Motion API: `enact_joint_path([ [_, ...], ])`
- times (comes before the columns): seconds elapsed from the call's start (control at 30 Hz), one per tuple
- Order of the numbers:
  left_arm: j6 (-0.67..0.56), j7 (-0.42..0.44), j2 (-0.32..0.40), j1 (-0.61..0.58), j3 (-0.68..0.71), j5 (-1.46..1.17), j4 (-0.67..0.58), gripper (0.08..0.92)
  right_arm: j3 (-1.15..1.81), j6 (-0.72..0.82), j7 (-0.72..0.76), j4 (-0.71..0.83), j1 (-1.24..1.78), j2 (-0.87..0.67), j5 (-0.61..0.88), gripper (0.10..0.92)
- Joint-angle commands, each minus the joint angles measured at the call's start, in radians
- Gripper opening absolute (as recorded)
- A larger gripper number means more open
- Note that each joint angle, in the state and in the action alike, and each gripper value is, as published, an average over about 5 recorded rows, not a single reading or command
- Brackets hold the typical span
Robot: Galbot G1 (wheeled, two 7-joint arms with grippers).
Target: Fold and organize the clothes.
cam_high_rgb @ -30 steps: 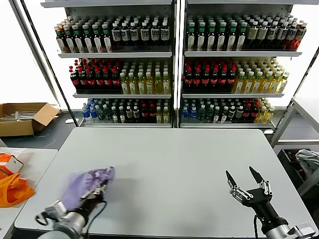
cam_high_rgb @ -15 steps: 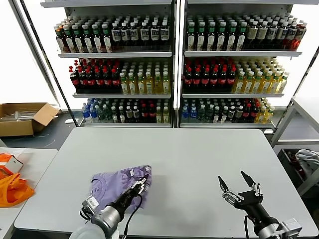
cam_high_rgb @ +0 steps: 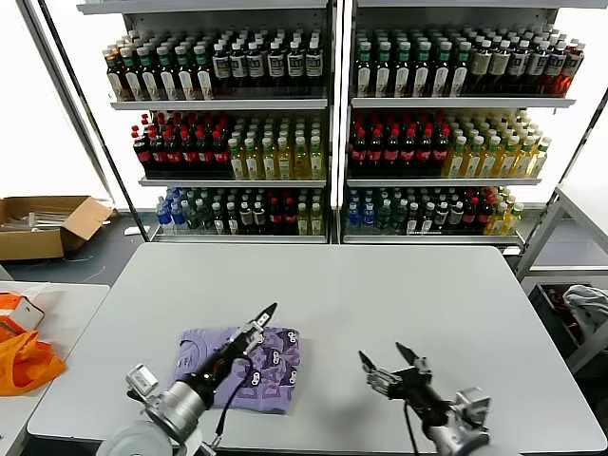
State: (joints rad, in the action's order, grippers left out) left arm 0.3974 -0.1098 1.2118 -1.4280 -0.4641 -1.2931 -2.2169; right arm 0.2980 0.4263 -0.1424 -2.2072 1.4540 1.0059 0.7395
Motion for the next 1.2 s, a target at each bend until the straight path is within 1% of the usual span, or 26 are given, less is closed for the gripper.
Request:
enact_joint_path([
  [0.03, -0.066, 0.086, -0.036, -0.030, -0.163, 0.249, -0.046, 0.801, -0.461, 0.151, -0.052, 0.221, -0.419, 0.053, 0.257, 0.823],
  [0.1, -0.065, 0.089, -0.025, -0.048, -0.178, 0.248, -0.057, 0.818, -0.492, 0.151, -0.051, 0.266, -0.449, 0.078, 0.255, 0.823],
  [0.2, -0.061, 0.100, -0.003, -0.079, -0.184, 0.247, -0.076, 0.822, -0.516, 0.151, -0.049, 0.326, -0.482, 0.114, 0.220, 0.823],
  [0.33, -0.051, 0.113, 0.027, -0.109, -0.176, 0.254, -0.093, 0.823, -0.530, 0.145, -0.032, 0.364, -0.514, 0.135, 0.173, 0.814],
  [0.37, -0.048, 0.115, 0.033, -0.113, -0.174, 0.255, -0.094, 0.823, -0.533, 0.144, -0.027, 0.367, -0.519, 0.136, 0.161, 0.801],
  [0.47, -0.043, 0.117, 0.047, -0.123, -0.163, 0.258, -0.095, 0.823, -0.531, 0.145, -0.017, 0.370, -0.527, 0.135, 0.125, 0.732],
  [0.6, -0.035, 0.122, 0.059, -0.130, -0.145, 0.269, -0.094, 0.822, -0.509, 0.140, -0.005, 0.353, -0.508, 0.119, 0.084, 0.611],
  [0.87, -0.027, 0.121, 0.060, -0.118, -0.136, 0.271, -0.076, 0.823, -0.435, 0.148, 0.054, 0.278, -0.412, 0.033, -0.049, 0.386],
  [1.1, -0.027, 0.121, 0.057, -0.119, -0.140, 0.264, -0.067, 0.823, -0.238, 0.131, 0.118, 0.200, -0.278, -0.119, -0.058, 0.179],
  [1.2, -0.028, 0.121, 0.058, -0.117, -0.141, 0.262, -0.065, 0.823, -0.150, 0.095, 0.146, 0.179, -0.216, -0.212, -0.053, 0.118],
])
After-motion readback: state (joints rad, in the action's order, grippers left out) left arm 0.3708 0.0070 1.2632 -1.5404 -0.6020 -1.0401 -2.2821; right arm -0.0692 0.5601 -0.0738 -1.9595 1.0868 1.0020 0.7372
